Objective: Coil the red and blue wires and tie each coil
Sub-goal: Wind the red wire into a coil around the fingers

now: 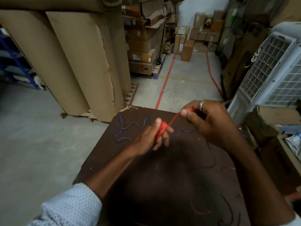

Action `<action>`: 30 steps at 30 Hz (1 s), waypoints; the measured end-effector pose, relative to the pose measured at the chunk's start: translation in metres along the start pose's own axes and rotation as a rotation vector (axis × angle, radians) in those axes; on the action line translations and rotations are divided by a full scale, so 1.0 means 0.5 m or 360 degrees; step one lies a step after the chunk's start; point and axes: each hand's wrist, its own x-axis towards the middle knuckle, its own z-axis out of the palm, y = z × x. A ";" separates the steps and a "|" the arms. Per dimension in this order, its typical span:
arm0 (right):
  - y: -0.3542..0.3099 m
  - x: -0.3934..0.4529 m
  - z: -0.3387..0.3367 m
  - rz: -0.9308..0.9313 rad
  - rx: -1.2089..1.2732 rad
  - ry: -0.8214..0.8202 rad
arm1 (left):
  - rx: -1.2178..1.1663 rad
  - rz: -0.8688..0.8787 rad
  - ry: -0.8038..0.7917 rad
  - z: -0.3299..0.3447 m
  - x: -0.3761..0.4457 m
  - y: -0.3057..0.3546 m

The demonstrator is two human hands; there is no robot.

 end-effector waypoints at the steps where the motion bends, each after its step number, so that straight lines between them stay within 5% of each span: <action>1: 0.016 0.019 -0.003 0.0031 -0.0017 0.0065 | -0.0048 -0.0014 -0.0033 0.005 -0.005 0.002; 5: 0.097 0.073 0.024 0.0144 0.0154 0.0180 | -0.0262 -0.0029 -0.0122 0.020 -0.029 0.032; 11: 0.118 0.008 0.169 0.0108 0.0373 -0.0253 | -0.0873 0.0131 -0.0179 0.006 -0.038 0.097; 15: 0.062 -0.059 0.233 0.0242 0.0612 -0.0467 | -0.1203 0.0366 0.0079 -0.044 -0.013 0.115; 25: -0.046 -0.139 0.216 0.0506 0.1232 -0.0444 | -0.0553 0.0322 0.0869 -0.133 0.043 0.055; 30: -0.089 -0.142 0.114 0.0522 0.1245 -0.0385 | -0.0045 0.0180 0.0718 -0.103 0.007 -0.011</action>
